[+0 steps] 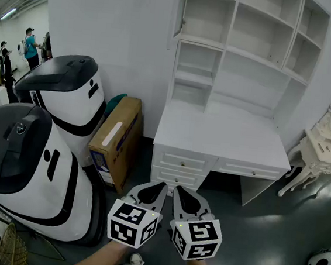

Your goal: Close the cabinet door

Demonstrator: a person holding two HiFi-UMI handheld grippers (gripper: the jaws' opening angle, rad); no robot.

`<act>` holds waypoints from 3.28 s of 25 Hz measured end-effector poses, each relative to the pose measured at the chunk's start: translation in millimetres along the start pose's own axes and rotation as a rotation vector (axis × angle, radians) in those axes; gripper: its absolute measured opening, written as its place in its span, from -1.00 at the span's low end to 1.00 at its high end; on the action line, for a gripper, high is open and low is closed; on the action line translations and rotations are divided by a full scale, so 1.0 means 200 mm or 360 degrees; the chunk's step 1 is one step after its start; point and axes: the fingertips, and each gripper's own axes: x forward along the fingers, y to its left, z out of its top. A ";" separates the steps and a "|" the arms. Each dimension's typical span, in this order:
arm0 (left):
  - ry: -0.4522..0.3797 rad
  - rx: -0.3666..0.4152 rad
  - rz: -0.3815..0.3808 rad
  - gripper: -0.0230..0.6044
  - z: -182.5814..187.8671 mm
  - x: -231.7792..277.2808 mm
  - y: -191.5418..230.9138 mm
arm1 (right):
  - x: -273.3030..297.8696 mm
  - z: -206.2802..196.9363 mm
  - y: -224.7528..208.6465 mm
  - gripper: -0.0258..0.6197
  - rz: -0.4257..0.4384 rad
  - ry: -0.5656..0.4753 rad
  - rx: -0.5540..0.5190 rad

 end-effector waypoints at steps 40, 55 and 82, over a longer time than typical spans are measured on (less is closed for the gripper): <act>-0.0029 -0.0020 -0.0026 -0.89 0.28 0.69 0.52 | 0.80 0.20 -0.38 -0.86 -0.0003 -0.0034 -0.0021; -0.0076 -0.0023 0.0111 -0.89 0.48 1.18 0.62 | 1.13 0.35 -0.80 -0.86 0.0181 -0.0055 -0.0040; -0.0364 0.0049 0.0368 -0.88 1.30 1.22 0.84 | 1.35 1.03 -0.93 -0.86 0.0591 -0.0346 -0.0273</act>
